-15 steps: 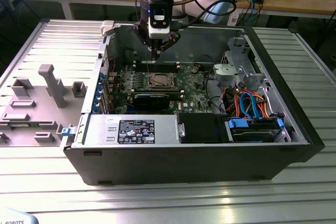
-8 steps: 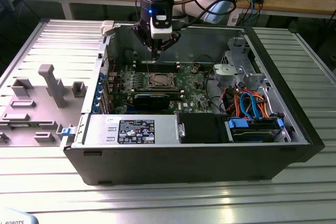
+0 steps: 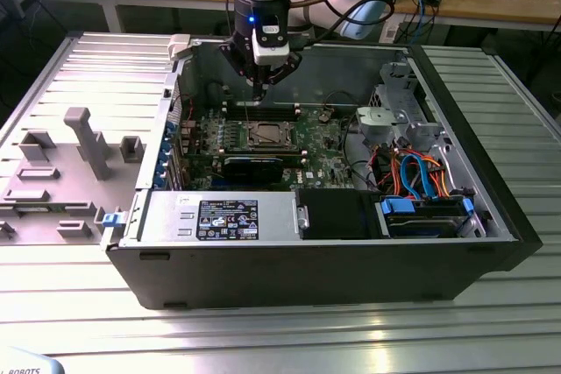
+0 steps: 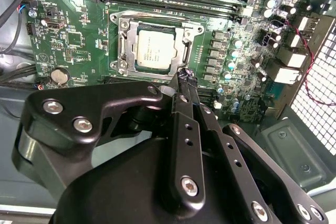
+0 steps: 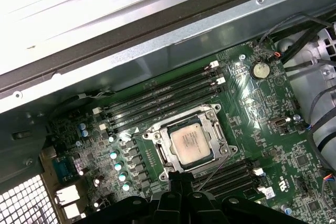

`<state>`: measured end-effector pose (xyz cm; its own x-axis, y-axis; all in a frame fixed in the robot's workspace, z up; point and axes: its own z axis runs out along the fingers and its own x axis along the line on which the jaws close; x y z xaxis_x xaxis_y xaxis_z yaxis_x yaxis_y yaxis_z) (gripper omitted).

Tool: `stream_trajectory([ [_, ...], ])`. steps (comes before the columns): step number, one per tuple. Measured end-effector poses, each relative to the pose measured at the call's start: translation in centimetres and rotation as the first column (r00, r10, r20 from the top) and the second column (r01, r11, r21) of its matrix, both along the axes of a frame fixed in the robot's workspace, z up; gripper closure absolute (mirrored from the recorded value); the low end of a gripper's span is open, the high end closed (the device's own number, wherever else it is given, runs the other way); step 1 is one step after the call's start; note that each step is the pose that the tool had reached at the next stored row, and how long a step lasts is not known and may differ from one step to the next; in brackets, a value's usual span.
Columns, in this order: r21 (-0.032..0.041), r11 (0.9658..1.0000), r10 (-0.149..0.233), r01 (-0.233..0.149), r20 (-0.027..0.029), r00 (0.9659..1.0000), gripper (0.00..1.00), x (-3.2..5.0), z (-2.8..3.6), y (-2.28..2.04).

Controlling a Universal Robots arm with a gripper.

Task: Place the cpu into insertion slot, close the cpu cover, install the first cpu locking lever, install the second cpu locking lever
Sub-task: 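Install the first cpu locking lever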

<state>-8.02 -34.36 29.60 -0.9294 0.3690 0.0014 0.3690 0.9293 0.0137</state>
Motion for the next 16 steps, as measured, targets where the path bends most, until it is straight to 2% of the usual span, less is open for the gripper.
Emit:
stream_trajectory([
  [8,0.0000,1.0000,0.003,-0.003,0.0000,1.0000,0.89,0.00,0.00,0.00],
  [12,0.0000,0.9993,0.037,-0.037,0.0000,0.9993,0.89,0.00,0.00,0.00],
  [16,0.0001,0.9962,0.087,-0.087,0.0000,0.9962,0.89,-0.02,0.00,0.00],
])
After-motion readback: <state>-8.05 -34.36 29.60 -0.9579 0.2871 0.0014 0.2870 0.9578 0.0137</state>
